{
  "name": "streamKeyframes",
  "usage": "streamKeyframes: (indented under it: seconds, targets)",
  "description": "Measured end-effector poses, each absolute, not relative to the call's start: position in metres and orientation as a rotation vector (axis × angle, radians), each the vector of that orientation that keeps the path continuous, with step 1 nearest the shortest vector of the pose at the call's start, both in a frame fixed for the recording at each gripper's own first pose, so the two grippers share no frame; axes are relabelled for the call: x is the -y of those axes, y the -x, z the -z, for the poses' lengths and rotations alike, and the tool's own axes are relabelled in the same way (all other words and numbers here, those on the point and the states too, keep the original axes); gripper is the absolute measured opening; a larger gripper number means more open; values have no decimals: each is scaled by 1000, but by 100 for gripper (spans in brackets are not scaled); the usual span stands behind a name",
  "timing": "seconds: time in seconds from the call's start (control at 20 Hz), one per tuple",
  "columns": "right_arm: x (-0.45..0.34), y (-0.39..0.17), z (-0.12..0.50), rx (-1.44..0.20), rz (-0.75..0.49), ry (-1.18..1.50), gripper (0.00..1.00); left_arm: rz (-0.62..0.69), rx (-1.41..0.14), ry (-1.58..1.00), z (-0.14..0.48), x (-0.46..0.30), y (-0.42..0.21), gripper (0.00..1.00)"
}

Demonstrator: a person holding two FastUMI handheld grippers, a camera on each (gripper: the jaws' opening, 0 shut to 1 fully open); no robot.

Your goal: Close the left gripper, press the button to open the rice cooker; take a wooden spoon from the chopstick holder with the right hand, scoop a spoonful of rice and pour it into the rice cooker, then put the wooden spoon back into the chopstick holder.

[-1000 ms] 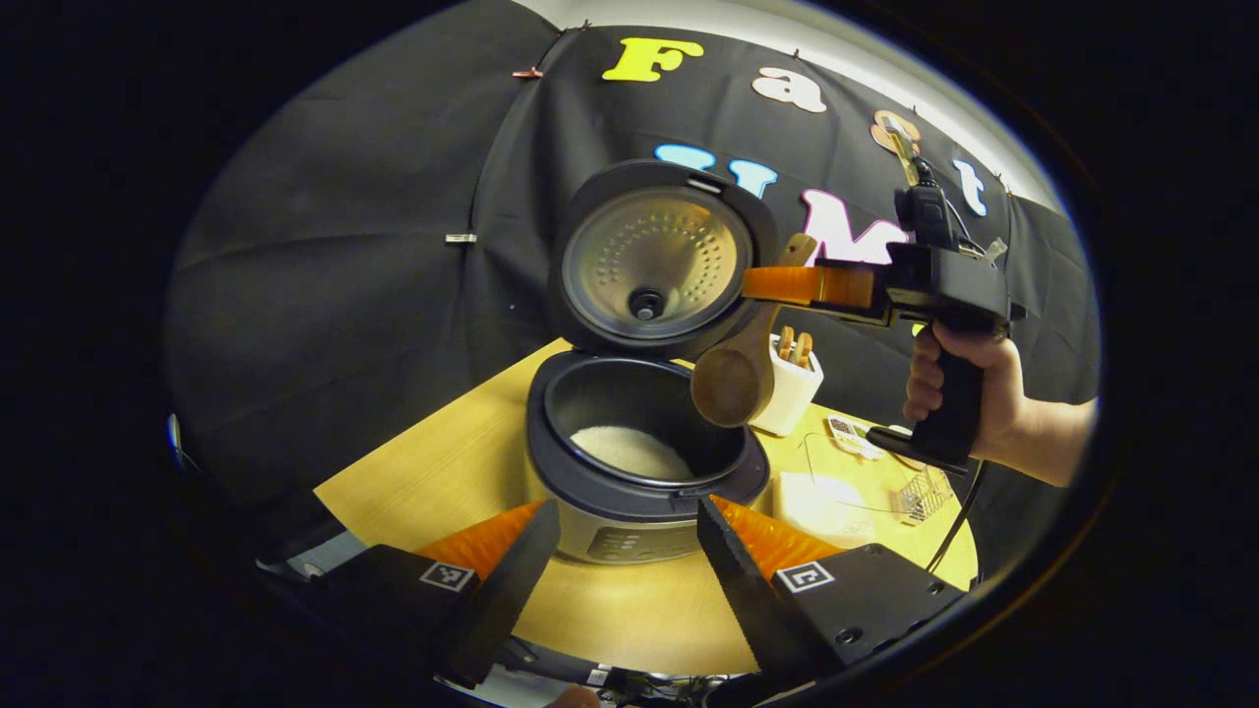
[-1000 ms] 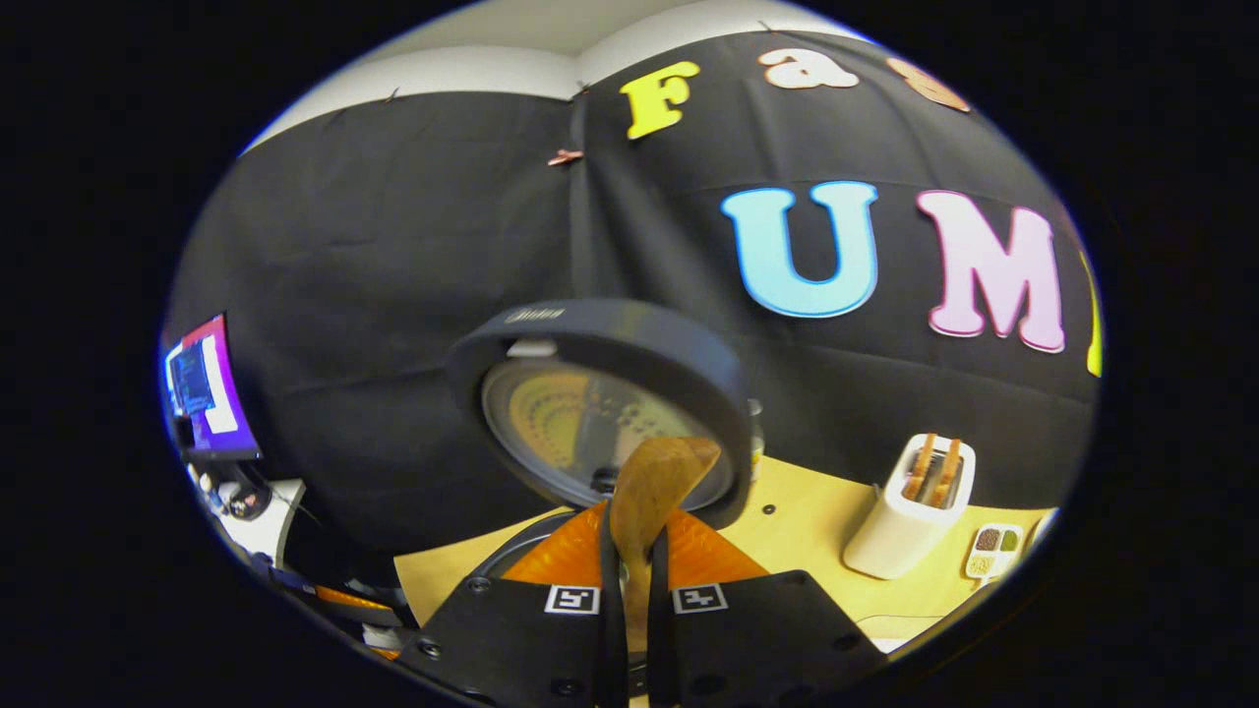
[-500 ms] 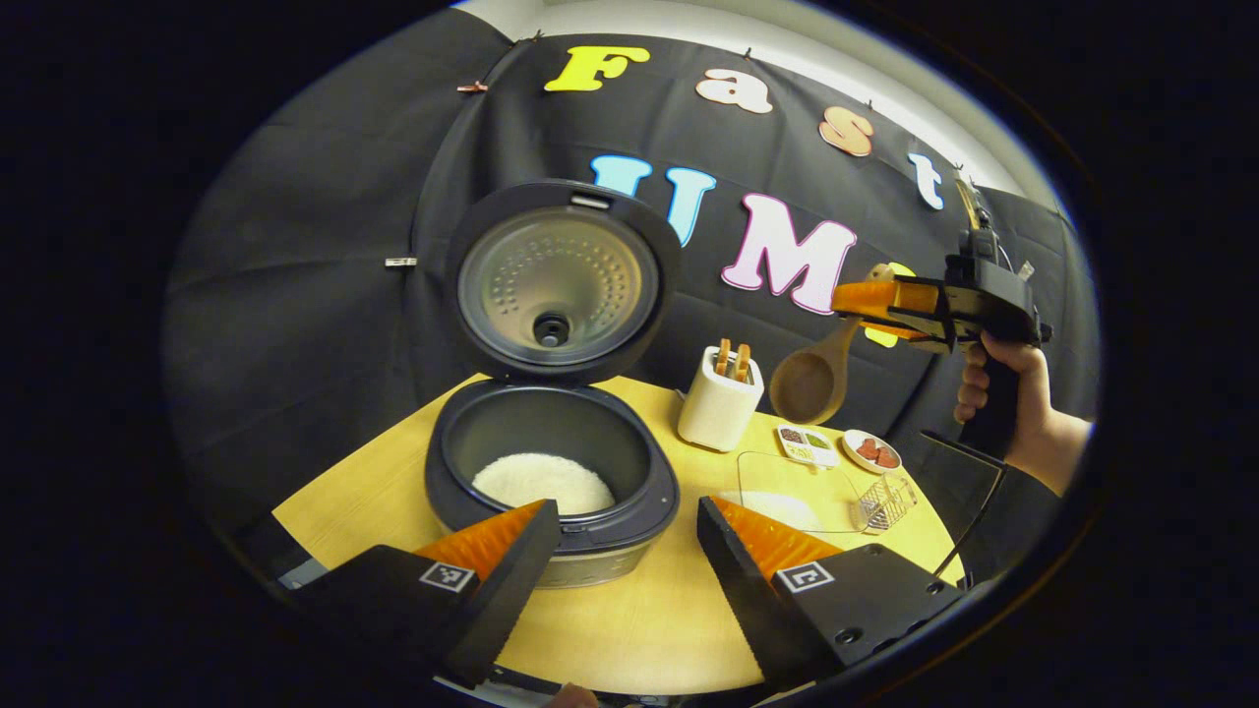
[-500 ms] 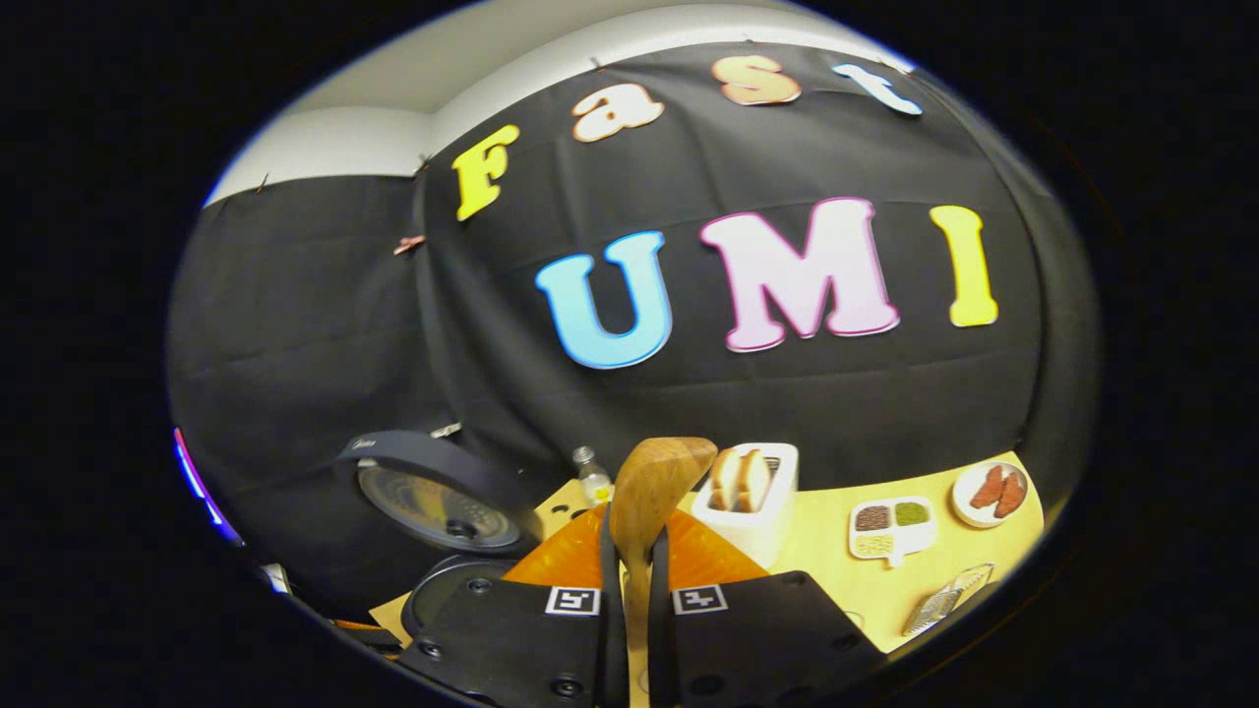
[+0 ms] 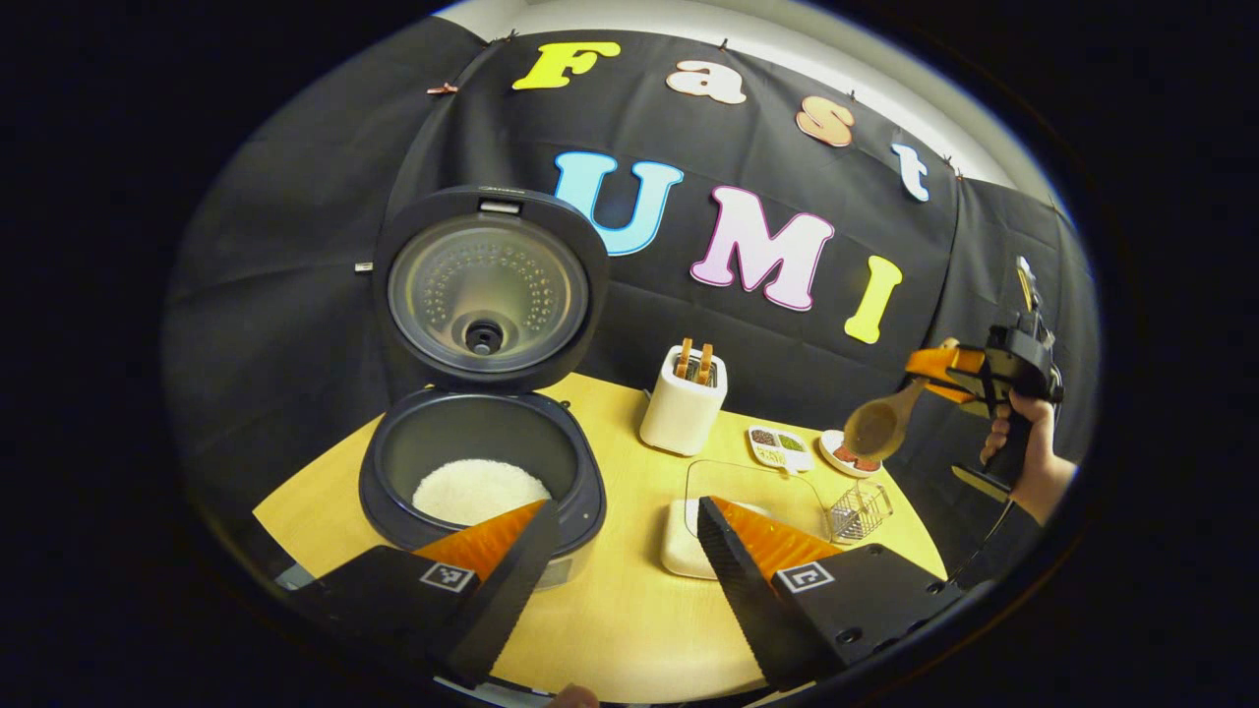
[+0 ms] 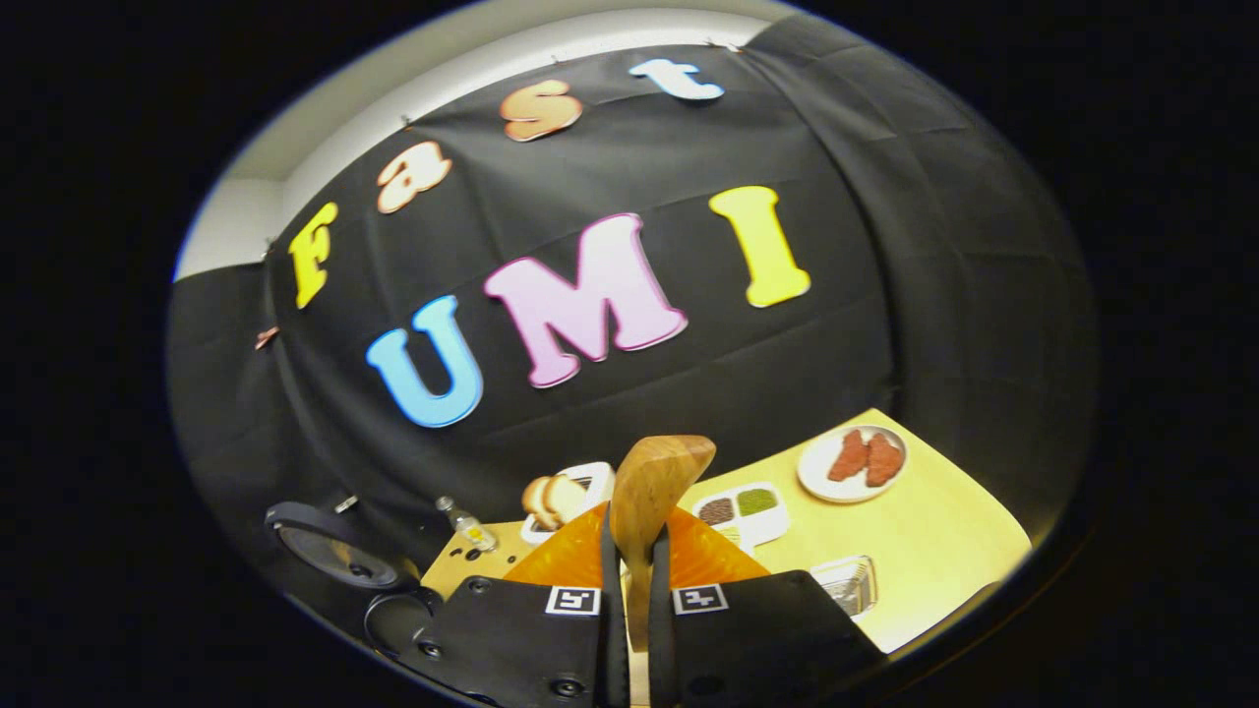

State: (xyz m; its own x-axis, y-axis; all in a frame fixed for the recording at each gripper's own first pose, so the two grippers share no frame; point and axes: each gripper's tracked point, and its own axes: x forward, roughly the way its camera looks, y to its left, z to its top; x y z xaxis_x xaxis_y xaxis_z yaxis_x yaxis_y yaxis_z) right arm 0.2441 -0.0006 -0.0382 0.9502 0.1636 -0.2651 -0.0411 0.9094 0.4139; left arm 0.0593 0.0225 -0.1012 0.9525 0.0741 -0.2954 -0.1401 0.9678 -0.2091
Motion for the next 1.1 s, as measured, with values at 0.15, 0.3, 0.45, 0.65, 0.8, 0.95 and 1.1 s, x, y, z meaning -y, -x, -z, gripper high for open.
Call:
streamKeyframes:
  seconds: [0.15,0.3,0.45,0.65,0.8,0.95,1.1]
  targets:
    - [54,-249,53,-304,-1,-465,12,-111,-294,261,94,-10,-62,95]
    - [96,-254,78,-338,88,-519,12,-135,-310,237,94,-5,-66,95]
    - [128,-256,99,-360,143,-542,12,-158,-317,218,91,2,-66,95]
    - [141,-261,139,-428,168,-554,12,-188,-323,198,87,16,-69,95]
    - [140,-265,172,-494,165,-554,12,-221,-321,202,84,26,-66,95]
    - [136,-273,196,-525,148,-517,12,-268,-321,204,81,29,-60,95]
    - [135,-278,220,-573,146,-522,12,-328,-321,209,82,28,-54,96]
